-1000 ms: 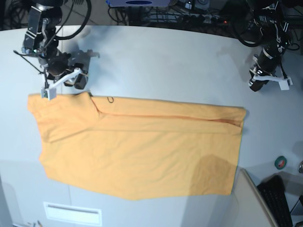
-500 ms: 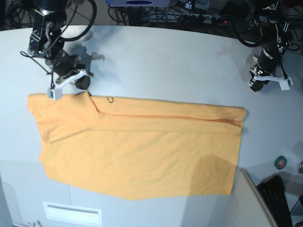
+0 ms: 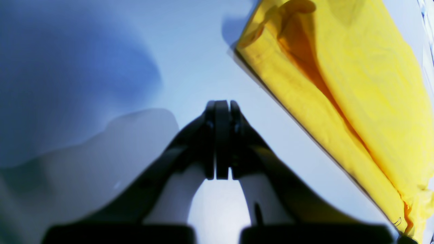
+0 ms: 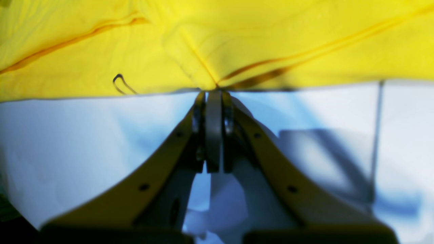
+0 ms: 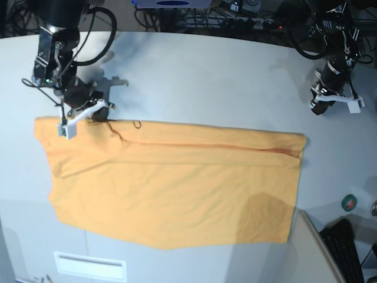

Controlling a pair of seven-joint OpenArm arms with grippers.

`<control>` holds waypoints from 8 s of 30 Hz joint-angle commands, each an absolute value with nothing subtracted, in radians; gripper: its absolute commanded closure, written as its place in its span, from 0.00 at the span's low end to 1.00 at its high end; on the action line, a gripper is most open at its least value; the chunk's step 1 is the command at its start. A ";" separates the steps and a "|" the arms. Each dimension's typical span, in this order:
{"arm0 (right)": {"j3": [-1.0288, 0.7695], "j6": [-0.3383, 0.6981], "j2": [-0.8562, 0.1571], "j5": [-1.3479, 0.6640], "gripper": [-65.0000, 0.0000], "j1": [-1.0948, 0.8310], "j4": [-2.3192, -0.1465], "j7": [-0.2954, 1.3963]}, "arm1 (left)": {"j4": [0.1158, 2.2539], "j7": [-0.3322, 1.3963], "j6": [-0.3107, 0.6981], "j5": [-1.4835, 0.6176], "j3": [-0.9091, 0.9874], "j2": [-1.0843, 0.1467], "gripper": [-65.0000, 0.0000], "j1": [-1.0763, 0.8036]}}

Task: Layout the t-shirt on the table in an organized manner, then fold the t-shirt properly
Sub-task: 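Release the folded edge and reposition the right gripper along the fold, then grasp the folded edge corners with both grippers, then lift and drag the folded shirt with both grippers toward the robot, then release the shirt and move both grippers to the opposite folded edge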

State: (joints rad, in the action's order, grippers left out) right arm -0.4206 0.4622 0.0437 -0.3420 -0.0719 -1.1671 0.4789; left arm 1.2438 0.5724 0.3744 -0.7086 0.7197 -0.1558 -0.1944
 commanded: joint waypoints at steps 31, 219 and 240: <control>-0.429 0.418 -0.056 -0.363 1.00 -0.041 -1.577 0.601 | 1.239 0.558 0.383 -0.628 0.717 -0.166 0.51 -0.128; -0.252 0.288 -0.418 -0.639 0.51 0.260 -0.665 0.354 | 1.526 0.745 0.308 -0.469 0.773 -0.124 1.00 -0.249; -0.249 0.286 -0.386 -0.638 0.51 0.208 -0.716 0.354 | 1.632 0.745 0.409 -0.464 0.579 -0.131 1.00 -0.297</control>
State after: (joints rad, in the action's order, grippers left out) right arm -0.2485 0.2775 -0.3737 -0.6292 0.1902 -0.7055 0.3431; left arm 1.6199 0.7586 0.4011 -0.4492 0.5770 -0.1207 -0.2993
